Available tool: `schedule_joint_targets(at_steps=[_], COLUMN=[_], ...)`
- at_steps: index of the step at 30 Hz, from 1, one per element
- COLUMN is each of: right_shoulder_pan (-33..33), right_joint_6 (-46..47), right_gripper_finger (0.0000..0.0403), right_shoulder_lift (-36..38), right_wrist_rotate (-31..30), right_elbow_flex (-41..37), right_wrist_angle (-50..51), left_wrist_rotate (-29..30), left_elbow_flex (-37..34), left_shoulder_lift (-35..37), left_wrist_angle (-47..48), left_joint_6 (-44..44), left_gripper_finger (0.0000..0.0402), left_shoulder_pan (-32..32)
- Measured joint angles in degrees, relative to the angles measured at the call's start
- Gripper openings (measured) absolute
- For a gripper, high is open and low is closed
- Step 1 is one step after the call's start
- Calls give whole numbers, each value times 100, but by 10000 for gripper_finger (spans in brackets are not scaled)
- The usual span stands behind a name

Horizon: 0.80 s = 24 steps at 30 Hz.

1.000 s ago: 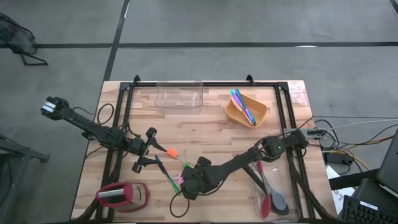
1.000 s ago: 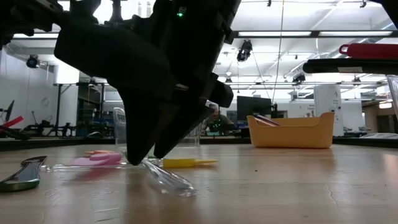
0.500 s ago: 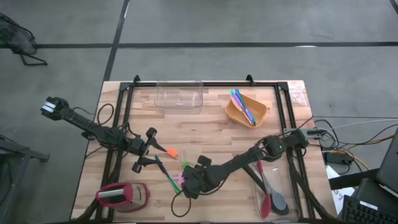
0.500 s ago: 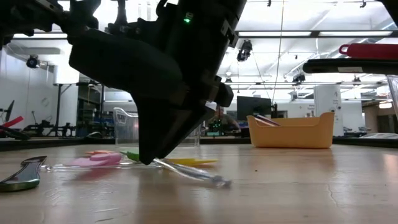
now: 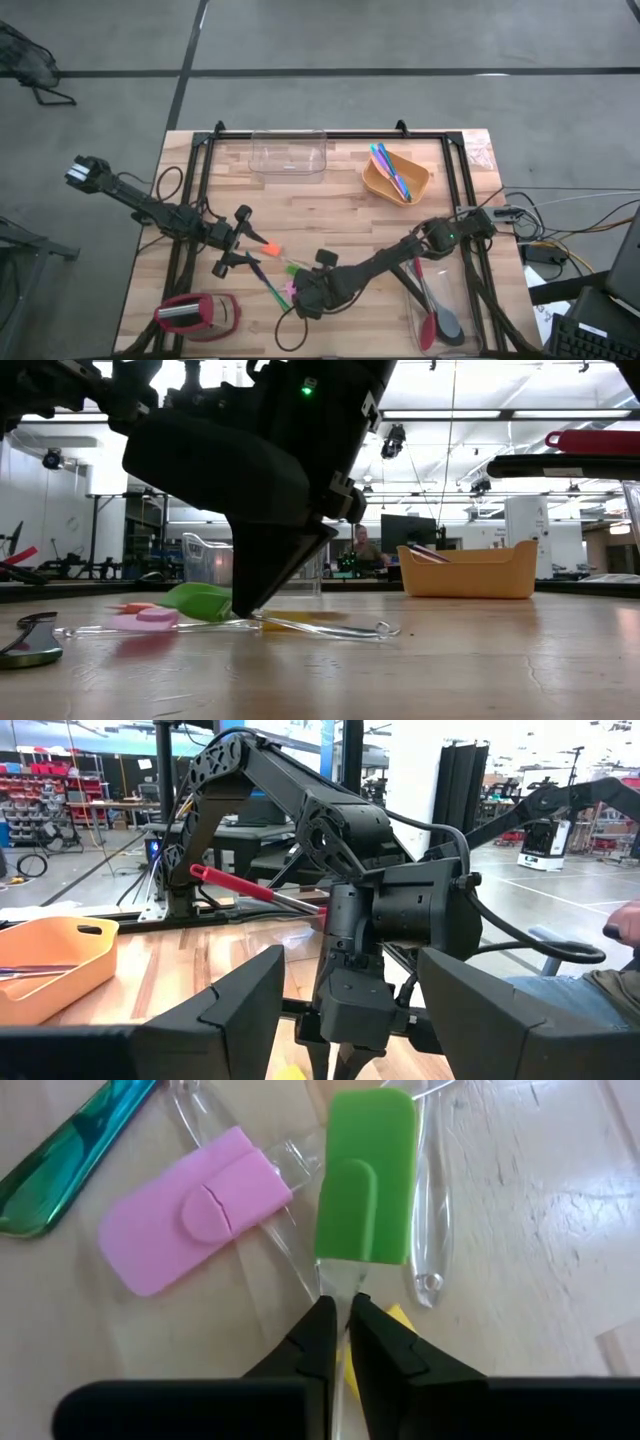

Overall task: Pick & Place Kitchen Items
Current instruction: Put the green spatula into the top transparent bin

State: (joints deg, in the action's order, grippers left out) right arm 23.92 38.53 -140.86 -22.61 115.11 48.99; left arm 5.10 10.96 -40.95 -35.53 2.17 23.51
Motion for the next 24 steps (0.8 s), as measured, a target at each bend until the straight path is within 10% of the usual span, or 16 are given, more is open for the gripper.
schedule_joint_targets(at_steps=[24], right_shoulder_pan=[97], right_joint_6=[-272], right_gripper_finger=[7], right_shoulder_lift=[203], right_wrist_rotate=[-158], right_elbow_flex=[77], right_wrist_angle=[237], left_wrist_rotate=[0], left_elbow_flex=[-7], left_shoulder_lift=[0], left_wrist_angle=[2], left_joint_6=[26], left_gripper_finger=[236], left_shoulder_pan=[-1])
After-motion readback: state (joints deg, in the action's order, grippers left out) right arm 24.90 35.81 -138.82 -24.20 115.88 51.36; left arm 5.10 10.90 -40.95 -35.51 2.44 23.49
